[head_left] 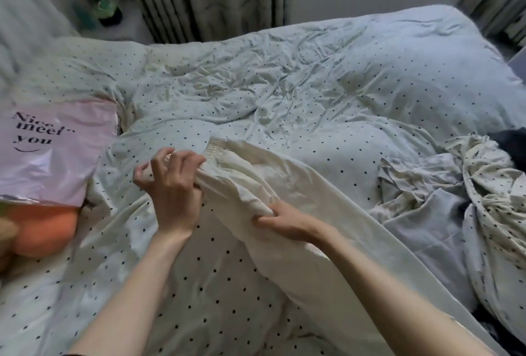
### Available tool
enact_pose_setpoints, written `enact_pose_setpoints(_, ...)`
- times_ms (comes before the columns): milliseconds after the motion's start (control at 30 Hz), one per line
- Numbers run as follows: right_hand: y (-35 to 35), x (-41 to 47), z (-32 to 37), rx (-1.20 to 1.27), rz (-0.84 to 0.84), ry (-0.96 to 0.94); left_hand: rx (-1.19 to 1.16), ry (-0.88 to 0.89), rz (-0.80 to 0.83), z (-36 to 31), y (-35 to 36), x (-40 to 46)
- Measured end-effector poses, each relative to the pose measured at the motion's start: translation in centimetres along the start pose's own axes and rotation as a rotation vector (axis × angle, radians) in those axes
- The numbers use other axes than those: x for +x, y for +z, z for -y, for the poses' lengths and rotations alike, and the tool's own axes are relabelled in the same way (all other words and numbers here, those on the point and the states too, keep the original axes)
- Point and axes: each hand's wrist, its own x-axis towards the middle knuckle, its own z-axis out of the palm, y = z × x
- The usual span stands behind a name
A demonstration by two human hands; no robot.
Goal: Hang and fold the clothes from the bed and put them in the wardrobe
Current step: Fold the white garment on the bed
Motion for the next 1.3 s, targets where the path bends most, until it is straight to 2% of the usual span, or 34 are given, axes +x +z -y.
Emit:
enact_pose_setpoints(100,-1.5,1.3,1.1,0.136,-0.039,0.051,-0.009,-0.03,-0.019,-0.5,0.5,3.2)
enact_pose_setpoints(167,-3.0,2.8,1.3,0.081,-0.226,0.039,-0.058,-0.036,-0.002,-1.6,1.7,5.6)
enact_pose_setpoints(267,-5.7,4.8,0.4,-0.011,-0.521,0.074,-0.244,-0.079,0.184,-3.8,4.3,7.8)
enact_pose_setpoints(333,-6.8,5.9,-0.7,0.013,-0.537,0.138,-0.385,-0.169,0.33,-4.6,6.8,7.2)
enact_pose_setpoints(400,-6.9,6.8,-2.0,0.082,-0.487,0.21,-0.527,-0.336,0.432,-4.3,9.3,4.9)
enact_pose_setpoints(467,-6.5,7.5,-2.9,0.102,-0.508,0.236,-0.605,-0.591,0.451,-2.9,11.0,2.2)
enact_pose_setpoints(567,-5.8,8.1,-3.4,-0.165,-0.658,0.176,-0.649,-0.851,0.472,0.2,12.9,0.1)
enact_pose_setpoints(667,-4.0,8.6,-3.5,-0.402,-0.725,0.044,-0.866,-1.101,0.601,2.8,14.4,0.3)
enact_pose_setpoints(733,-3.3,9.2,-3.4,-0.429,-0.695,0.08,-1.108,-1.347,0.687,3.1,14.6,0.9)
enact_pose_setpoints(800,-3.4,10.0,-3.4,-0.423,-0.674,0.186,-1.269,-1.467,0.774,2.7,14.7,1.3)
enact_pose_setpoints(867,-4.0,10.6,-3.5,-0.402,-0.674,0.216,-1.293,-1.517,0.736,1.9,15.2,1.6)
enact_pose_setpoints(967,-5.3,10.9,-3.3,-0.297,-0.762,0.165,-1.1,-1.554,0.497,1.6,15.3,2.3)
enact_pose_setpoints(1067,-6.8,11.0,-3.0,-0.281,-0.849,0.137,-0.898,-1.331,0.361,3.9,15.2,3.1)
enact_pose_setpoints(1133,-7.1,11.4,-2.6,-0.318,-0.847,0.144,-0.874,-1.229,0.361,5.6,15.0,3.4)
enact_pose_setpoints(1233,-5.3,11.5,-2.1,-0.443,-0.845,0.159,-0.985,-1.256,0.457,6.1,15.0,2.5)
enact_pose_setpoints(1300,-2.1,10.5,-1.4,-0.589,-0.88,-0.005,-1.036,-1.308,0.505,5.9,15.2,1.2)
